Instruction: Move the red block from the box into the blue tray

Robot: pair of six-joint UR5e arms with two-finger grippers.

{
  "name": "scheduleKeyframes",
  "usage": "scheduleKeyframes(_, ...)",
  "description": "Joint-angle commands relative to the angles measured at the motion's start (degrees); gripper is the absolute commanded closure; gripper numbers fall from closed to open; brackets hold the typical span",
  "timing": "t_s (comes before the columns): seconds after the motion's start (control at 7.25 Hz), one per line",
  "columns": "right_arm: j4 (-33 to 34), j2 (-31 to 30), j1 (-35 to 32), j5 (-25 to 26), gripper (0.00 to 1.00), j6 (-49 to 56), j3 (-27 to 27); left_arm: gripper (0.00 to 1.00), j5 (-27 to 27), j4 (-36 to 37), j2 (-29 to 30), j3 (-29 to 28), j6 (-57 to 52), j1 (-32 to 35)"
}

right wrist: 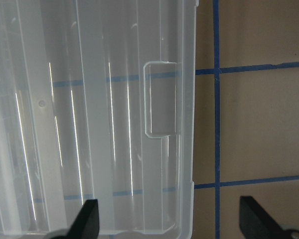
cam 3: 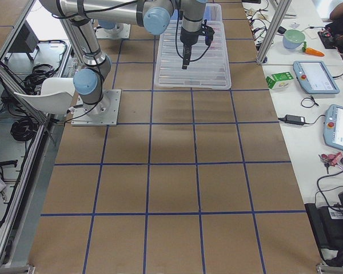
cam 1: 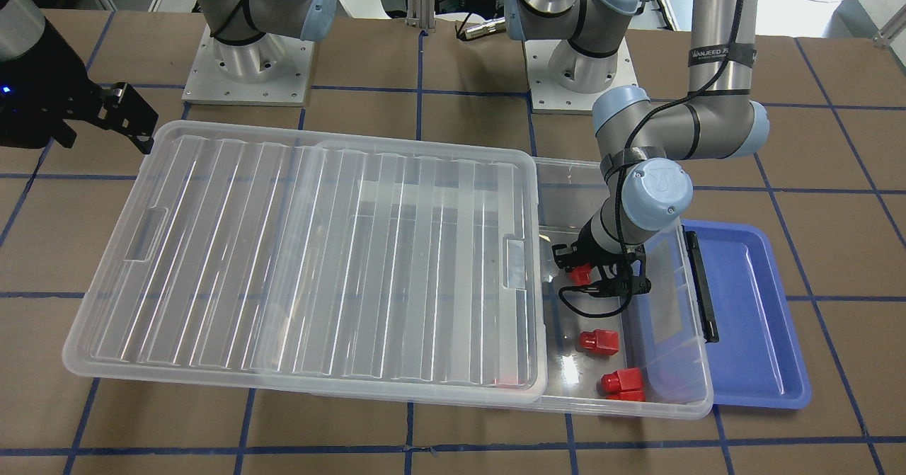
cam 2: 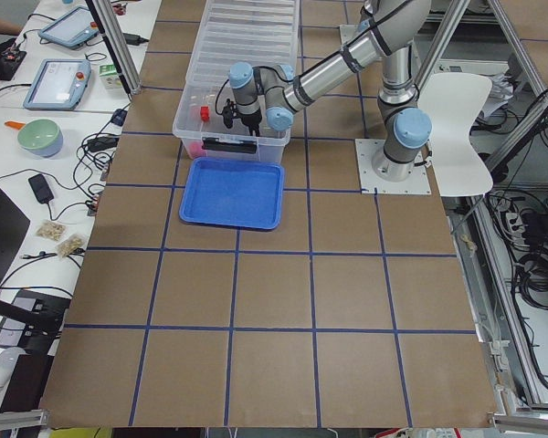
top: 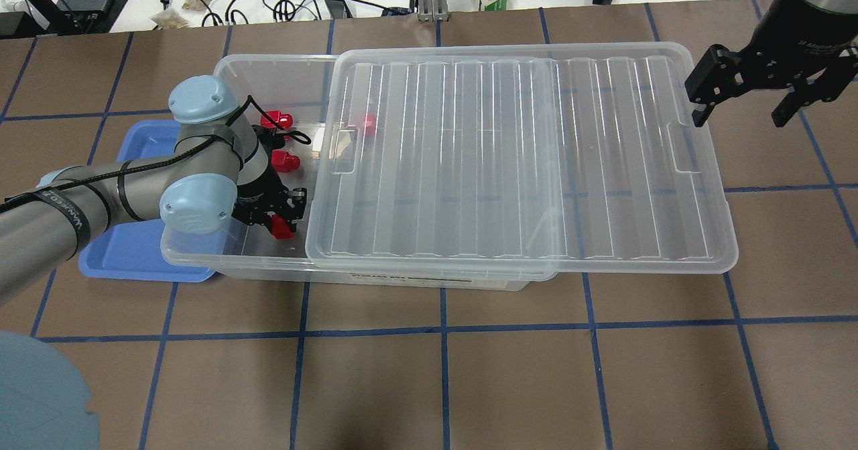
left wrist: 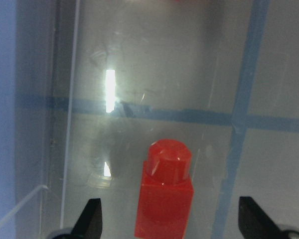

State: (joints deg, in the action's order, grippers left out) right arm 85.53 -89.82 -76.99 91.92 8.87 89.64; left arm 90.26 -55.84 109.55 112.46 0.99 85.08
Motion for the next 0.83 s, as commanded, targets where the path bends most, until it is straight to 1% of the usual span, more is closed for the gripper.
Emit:
scheduleKeyframes(0.0,0.2,0.0,0.0,0.0,0.00,-0.1,0.1,1.00,0.2,-0.7,-2.2,-0.7,0.2,0.3)
scheduleKeyframes(0.28,0.2,0.1,0.1,0.1,0.00,0.0,0.1,1.00,0.0,-2.5,-6.9,-0.8,0.5,0.4)
scheduleKeyframes(0.41,0.2,0.1,0.2,0.1,0.00,0.0,0.1,1.00,0.1,-5.4,-9.4,-1.7,0.5,0.4)
scheduleKeyframes(0.55,0.2,0.1,0.2,0.1,0.00,0.0,0.1,1.00,0.2,-11.3,-11.9,-4.9,0.5,0.4)
scheduleKeyframes(0.69,0.2,0.2,0.3,0.2,0.00,0.0,0.2,1.00,0.6,-15.2,-14.2,-9.7,-0.3,0.3)
